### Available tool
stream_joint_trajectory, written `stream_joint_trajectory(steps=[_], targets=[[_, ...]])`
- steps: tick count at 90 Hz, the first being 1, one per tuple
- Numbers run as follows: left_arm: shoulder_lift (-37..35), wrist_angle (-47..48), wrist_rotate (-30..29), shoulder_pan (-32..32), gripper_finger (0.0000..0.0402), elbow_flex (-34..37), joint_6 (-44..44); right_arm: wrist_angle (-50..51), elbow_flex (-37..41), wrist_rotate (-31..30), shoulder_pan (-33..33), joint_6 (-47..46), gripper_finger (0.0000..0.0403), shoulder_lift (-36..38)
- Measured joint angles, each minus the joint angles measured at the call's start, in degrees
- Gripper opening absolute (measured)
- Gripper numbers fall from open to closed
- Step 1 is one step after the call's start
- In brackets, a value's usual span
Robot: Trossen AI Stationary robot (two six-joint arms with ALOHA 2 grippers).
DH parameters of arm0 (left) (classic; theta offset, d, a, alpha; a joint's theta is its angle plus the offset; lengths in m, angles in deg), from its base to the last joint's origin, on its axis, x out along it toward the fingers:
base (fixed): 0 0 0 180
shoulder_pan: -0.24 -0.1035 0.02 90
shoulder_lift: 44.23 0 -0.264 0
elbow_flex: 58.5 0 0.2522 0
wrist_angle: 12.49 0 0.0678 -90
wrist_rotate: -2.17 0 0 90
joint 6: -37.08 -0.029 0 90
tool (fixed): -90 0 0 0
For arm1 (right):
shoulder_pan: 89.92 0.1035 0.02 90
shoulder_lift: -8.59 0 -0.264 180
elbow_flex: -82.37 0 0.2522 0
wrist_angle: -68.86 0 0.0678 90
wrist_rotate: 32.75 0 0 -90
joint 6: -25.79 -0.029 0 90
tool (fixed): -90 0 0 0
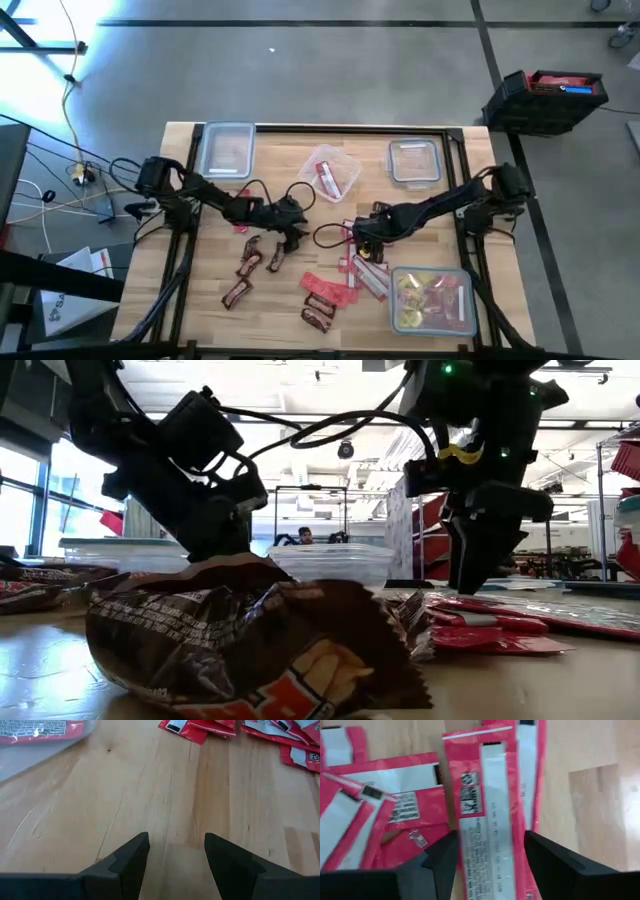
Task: Sort candy
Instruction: Put the strawberry red into the upper middle transparent bin
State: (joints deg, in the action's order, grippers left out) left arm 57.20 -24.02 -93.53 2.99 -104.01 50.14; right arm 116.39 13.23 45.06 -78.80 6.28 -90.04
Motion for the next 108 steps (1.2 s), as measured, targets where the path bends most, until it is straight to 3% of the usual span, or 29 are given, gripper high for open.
stream_joint_trajectory(steps=[45, 60, 92, 108], targets=[[0.2, -1.7, -3.9, 1.8, 0.0183, 0.1, -3.8, -1.6, -0.2, 1.3, -0.2, -0.1, 0.0188, -2.9], [0.2, -1.7, -4.0, 1.8, 0.0183, 0.1, -3.8, -0.3, 0.0, 1.1, -0.3, -1.5, 0.0145, -2.0], [0.2, -1.9, -4.2, 1.8, 0.0183, 0.2, -3.7, 1.5, 0.0, 1.2, -0.3, -2.5, 0.0012, -1.6], [0.0, -1.7, -4.2, 1.8, 0.0183, 0.1, -3.1, 7.1, -2.7, 2.2, -0.3, -3.2, 0.0006, -1.2]])
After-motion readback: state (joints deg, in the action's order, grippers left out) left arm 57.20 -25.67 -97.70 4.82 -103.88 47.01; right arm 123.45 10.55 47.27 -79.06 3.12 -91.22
